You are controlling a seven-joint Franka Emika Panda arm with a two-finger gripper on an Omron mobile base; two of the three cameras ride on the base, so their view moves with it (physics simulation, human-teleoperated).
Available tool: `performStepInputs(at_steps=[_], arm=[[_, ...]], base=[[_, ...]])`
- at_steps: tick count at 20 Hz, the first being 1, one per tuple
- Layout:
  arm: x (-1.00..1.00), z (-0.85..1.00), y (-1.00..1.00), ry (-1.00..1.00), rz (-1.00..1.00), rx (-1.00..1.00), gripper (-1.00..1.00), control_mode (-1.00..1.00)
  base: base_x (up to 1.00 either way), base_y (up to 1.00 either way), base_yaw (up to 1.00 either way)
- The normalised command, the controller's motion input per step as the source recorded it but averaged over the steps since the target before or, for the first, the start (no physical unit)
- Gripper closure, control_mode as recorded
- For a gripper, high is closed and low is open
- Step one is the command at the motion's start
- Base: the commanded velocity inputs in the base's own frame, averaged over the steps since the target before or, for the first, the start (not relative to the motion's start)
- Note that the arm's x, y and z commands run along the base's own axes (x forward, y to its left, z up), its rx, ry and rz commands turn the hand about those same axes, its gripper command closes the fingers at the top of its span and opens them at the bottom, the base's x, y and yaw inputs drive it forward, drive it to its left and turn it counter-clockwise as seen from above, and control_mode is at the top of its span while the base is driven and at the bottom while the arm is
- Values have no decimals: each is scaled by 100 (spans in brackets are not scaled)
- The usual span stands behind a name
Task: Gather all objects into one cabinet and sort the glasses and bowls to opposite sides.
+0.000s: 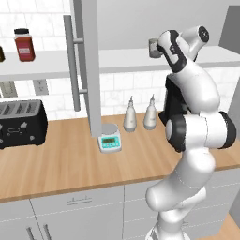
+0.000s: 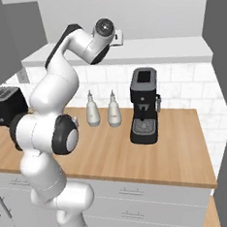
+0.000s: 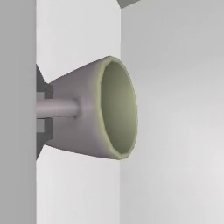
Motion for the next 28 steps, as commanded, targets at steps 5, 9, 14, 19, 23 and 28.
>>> performStepInputs(at_steps=[5, 9, 14, 19, 23, 28], arm=[[-96, 0, -4, -4, 1, 0, 100, -100], [-100, 0, 0, -5, 0, 0, 100, -100], [-100, 4, 19, -1, 0, 0, 100, -100], [-100, 0, 12, 1, 0, 0, 100, -100], [-100, 0, 8, 1, 0, 0, 100, -100], [-100, -19, 0, 12, 0, 0, 100, -100]], base=[[0, 0, 0], [0, 0, 0], [0, 0, 0], [0, 0, 0], [0, 0, 0], [0, 0, 0]])
